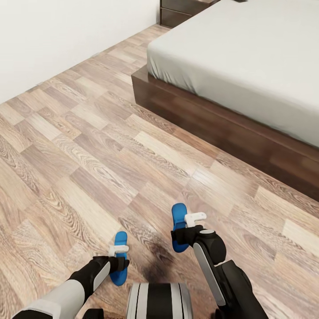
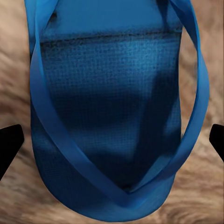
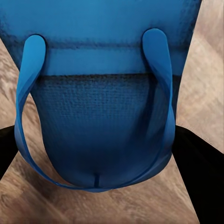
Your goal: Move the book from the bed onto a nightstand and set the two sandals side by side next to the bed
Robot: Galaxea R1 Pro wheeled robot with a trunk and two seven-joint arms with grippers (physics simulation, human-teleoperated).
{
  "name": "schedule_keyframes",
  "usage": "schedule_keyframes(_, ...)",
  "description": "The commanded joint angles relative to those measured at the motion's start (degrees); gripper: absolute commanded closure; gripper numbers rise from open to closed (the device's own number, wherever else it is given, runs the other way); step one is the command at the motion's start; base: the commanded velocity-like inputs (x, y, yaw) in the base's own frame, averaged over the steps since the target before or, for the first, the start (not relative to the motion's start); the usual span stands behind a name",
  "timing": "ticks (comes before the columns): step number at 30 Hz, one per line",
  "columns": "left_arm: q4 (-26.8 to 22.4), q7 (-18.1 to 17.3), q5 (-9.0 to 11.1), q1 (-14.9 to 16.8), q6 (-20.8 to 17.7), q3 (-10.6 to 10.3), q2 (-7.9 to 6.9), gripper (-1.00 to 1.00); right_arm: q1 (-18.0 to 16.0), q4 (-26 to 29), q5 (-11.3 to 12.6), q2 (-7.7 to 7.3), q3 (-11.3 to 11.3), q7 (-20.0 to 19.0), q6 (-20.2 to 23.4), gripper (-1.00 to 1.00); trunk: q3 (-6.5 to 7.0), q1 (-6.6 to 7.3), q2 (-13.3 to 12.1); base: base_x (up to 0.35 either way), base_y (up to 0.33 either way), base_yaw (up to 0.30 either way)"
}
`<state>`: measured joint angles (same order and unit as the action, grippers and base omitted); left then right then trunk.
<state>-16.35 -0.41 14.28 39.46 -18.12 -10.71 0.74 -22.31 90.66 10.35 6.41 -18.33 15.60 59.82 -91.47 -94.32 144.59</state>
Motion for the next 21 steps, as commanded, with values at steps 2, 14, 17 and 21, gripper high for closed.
schedule_keyframes(2,-0.1,0.1,0.5,0.0,-0.3,-0.4,-0.04,-1.00,0.0,0.0,0.6,0.00,0.0,0.7,0.2,1.00,-0.26,-0.01,0.0,0.000,0.000,0.000)
schedule_keyframes(14,-0.2,0.1,0.5,0.0,-0.3,-0.4,-0.04,-1.00,0.0,0.0,0.6,0.00,0.0,0.7,0.2,1.00,-0.26,-0.01,0.0,0.000,0.000,0.000)
schedule_keyframes(17,-0.3,0.1,0.6,0.0,-0.3,-0.4,-0.04,-1.00,0.0,0.0,0.6,0.00,0.0,0.7,0.2,1.00,-0.26,-0.01,0.0,0.000,0.000,0.000)
schedule_keyframes(21,-0.3,0.1,0.6,0.0,-0.3,-0.4,-0.04,1.00,0.0,0.0,0.6,0.00,0.0,0.7,0.2,1.00,-0.26,-0.01,0.0,0.000,0.000,0.000)
